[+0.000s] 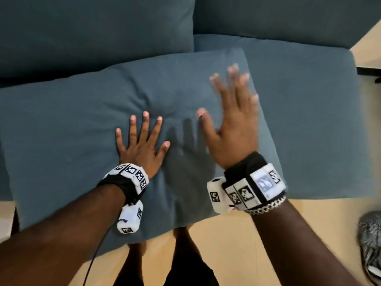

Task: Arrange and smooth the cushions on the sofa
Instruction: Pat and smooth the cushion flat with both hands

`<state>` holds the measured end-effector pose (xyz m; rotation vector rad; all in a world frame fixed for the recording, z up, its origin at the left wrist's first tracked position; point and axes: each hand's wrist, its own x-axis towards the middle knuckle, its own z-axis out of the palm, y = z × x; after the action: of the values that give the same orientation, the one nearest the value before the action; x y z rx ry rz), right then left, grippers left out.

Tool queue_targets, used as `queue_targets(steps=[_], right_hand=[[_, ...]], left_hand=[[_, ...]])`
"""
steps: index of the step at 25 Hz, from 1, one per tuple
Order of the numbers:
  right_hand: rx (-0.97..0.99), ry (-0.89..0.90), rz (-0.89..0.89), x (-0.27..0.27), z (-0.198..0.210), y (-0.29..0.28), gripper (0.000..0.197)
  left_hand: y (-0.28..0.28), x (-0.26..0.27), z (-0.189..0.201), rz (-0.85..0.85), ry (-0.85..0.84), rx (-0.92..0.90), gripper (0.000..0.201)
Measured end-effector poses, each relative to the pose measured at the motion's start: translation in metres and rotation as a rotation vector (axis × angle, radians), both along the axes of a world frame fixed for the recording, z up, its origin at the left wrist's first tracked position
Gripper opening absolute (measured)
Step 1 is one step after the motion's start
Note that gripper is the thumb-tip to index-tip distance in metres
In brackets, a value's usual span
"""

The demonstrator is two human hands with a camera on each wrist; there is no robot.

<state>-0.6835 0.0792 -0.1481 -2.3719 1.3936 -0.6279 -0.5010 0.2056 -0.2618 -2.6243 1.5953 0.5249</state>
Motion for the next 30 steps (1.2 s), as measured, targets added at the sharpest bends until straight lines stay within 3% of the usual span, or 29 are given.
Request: queue_targets(steps=[1,2,5,6,8,11,13,15,17,21,22,23,26,28,30], right_hand=[[-0.082,-0.140,-0.104,-0.019,-0.002,-0.016,0.066],[-0.089,-0.125,-0.150,-0.036,-0.016,-0.031,0.066],[0.345,0.388,0.023,-0.057,-0.074,-0.037,0.070],[0.430,0.430,0.041,-0.060,-0.080,-0.046,0.069],[0.391,0.196,0.014,-0.066,-0.058,-0.063,0.063],[0.001,-0.237,-0.188,-0.093,-0.014,-0.064,0.059],[-0.114,-0.161,-0.323,-0.113,-0.039,-0.031,0.064],[0.123,0.158,-0.265,-0.116,-0.090,0.021,0.071],[0.280,0.249,-0.189,-0.130,-0.112,0.030,0.073],[-0.110,-0.344,-0.376,-0.145,-0.048,0.009,0.059],[-0.211,-0.368,-0.416,-0.149,-0.050,0.012,0.059],[-0.203,-0.278,-0.449,-0.145,-0.060,0.021,0.063],[0.277,0.154,-0.426,-0.122,-0.117,0.063,0.076],[0.273,0.065,-0.411,-0.126,-0.109,0.045,0.075],[-0.003,-0.250,-0.478,-0.132,-0.072,0.037,0.065]], left_hand=[[-0.002,0.001,-0.005,0.002,-0.001,0.018,0.072],[-0.006,0.000,-0.009,0.004,-0.001,0.042,0.072],[-0.012,0.004,-0.015,0.023,0.047,0.109,0.074],[-0.013,0.004,-0.017,0.030,0.058,0.120,0.074],[-0.017,0.008,-0.020,0.031,0.077,0.147,0.074],[-0.018,0.013,-0.024,0.026,0.078,0.136,0.073],[-0.017,0.012,-0.025,0.018,0.066,0.115,0.071],[-0.013,0.008,-0.023,0.005,0.075,0.107,0.070],[-0.002,0.000,-0.022,-0.002,0.053,0.082,0.070],[-0.003,0.000,-0.018,-0.008,0.038,0.069,0.072],[-0.002,0.002,-0.017,-0.010,0.044,0.059,0.074],[0.000,0.002,-0.015,-0.009,0.048,0.057,0.075],[0.015,-0.005,0.004,-0.040,0.052,0.027,0.077],[0.026,-0.007,0.015,-0.072,0.040,-0.068,0.075],[0.042,-0.006,0.027,-0.053,0.049,-0.202,0.072]])
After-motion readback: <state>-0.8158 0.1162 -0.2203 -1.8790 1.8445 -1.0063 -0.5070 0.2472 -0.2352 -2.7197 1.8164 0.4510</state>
